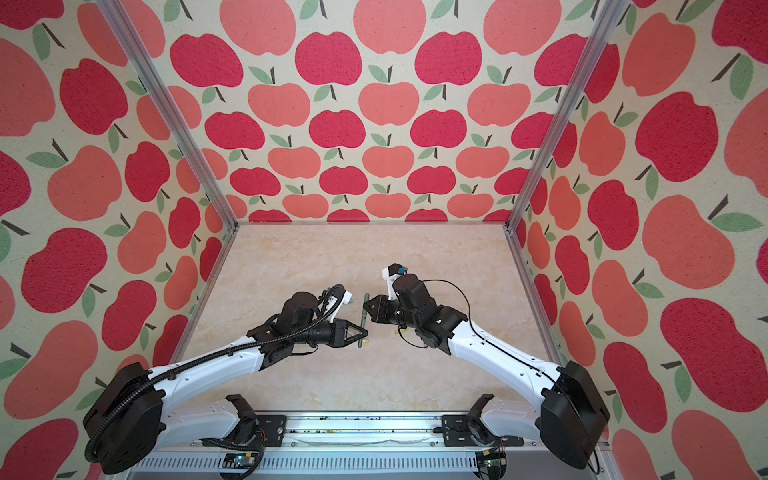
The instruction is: Insert the pens into the pen caps
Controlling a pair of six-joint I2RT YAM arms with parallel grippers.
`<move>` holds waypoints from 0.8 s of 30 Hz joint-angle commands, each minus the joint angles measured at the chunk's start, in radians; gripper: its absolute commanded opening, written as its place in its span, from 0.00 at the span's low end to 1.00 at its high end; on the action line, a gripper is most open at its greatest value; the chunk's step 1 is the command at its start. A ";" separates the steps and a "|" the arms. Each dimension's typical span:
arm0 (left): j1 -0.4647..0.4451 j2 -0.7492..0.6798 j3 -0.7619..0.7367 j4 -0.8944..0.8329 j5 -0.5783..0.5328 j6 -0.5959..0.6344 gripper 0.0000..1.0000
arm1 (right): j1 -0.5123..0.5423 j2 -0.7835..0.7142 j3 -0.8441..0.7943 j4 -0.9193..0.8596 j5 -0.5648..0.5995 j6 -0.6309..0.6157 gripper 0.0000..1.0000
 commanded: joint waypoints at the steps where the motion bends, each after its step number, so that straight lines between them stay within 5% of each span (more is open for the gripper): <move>1: 0.018 -0.026 0.008 0.091 -0.046 0.018 0.00 | 0.016 -0.009 -0.002 -0.086 -0.038 -0.029 0.12; 9: 0.018 -0.022 0.019 -0.028 -0.033 0.109 0.00 | -0.011 -0.026 0.139 -0.198 -0.020 -0.124 0.42; 24: 0.007 -0.054 0.066 -0.169 -0.140 0.209 0.00 | -0.014 0.099 0.290 -0.304 0.075 -0.137 0.52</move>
